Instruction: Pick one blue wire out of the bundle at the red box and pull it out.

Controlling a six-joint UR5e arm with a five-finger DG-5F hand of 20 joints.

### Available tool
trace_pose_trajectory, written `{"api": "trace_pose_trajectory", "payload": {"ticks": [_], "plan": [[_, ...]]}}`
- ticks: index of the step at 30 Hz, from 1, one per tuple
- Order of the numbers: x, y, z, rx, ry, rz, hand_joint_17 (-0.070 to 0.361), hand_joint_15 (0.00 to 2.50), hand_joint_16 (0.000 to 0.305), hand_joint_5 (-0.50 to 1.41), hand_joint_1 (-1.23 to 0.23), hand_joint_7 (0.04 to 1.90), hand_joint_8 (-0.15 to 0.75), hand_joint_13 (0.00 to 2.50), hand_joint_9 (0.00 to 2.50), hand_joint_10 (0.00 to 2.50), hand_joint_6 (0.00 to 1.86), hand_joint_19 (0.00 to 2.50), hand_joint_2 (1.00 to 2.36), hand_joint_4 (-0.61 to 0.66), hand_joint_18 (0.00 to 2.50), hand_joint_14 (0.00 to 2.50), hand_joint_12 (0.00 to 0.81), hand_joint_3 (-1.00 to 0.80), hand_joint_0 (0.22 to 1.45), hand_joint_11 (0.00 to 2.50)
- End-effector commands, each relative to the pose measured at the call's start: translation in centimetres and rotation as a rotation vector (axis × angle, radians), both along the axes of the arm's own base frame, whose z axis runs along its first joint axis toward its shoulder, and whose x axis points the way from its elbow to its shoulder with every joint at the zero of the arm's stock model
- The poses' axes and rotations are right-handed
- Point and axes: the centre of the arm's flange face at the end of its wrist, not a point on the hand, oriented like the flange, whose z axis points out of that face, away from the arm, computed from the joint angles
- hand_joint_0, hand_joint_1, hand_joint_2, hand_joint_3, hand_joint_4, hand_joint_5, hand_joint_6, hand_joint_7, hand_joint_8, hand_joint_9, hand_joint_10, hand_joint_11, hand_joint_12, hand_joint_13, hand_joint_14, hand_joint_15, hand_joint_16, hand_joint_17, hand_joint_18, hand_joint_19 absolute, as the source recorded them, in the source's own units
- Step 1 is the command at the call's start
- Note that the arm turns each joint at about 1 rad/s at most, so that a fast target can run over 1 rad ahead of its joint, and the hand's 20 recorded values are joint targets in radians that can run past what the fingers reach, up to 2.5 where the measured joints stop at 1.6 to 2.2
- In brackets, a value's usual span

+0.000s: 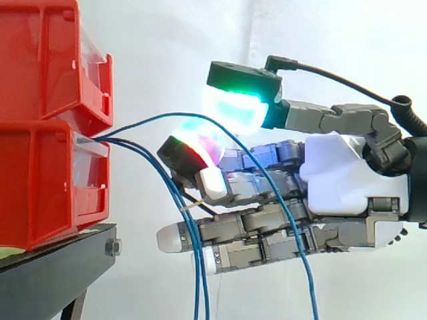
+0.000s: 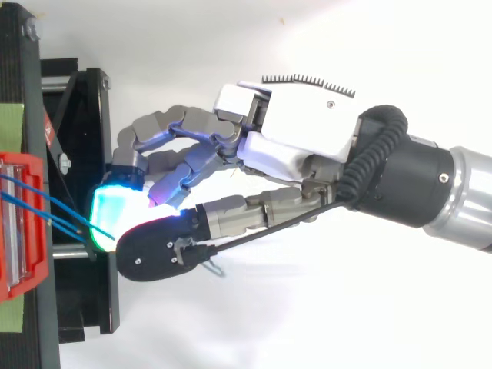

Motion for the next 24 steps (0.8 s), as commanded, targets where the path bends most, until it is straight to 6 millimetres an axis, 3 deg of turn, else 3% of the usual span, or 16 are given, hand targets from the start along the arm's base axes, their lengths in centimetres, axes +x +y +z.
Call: {"api": "trace_pose_trajectory", "payload": {"ticks": [1,3,9,18,24], "plan": [[0.0,0.05,0.0,0.0,0.0,0.001,0.145,0.26,0.064,-0.13,-0.51,1.03,0.299,0.46,0.99,0.02,0.8,0.43,1.01,0.18,0.31,0.01,0.395,-0.21,0.55,0.57],[0.0,0.05,0.0,0.0,0.0,0.001,0.128,0.27,0.057,-0.13,-0.48,1.08,0.273,0.43,0.96,0.02,0.78,0.45,1.01,0.16,0.26,0.01,0.36,-0.29,0.52,0.6],[0.0,0.04,0.0,0.0,0.0,-0.001,0.139,0.27,0.062,-0.12,-0.46,1.09,0.293,0.46,0.99,0.02,0.76,0.45,1.0,0.18,0.29,0.01,0.385,-0.5,0.47,0.58],[0.19,0.1,0.16,0.034,-0.026,0.014,0.141,0.27,0.063,-0.13,-0.69,1.08,0.297,0.5,1.02,0.02,0.82,0.42,1.0,0.21,0.35,0.01,0.399,-0.5,0.44,0.63],[0.32,0.42,0.24,0.049,-0.037,0.036,0.129,0.28,0.057,-0.14,-0.85,1.12,0.273,0.49,0.98,0.02,0.85,0.41,1.0,0.2,0.33,0.01,0.383,-0.5,0.5,0.65]]}}
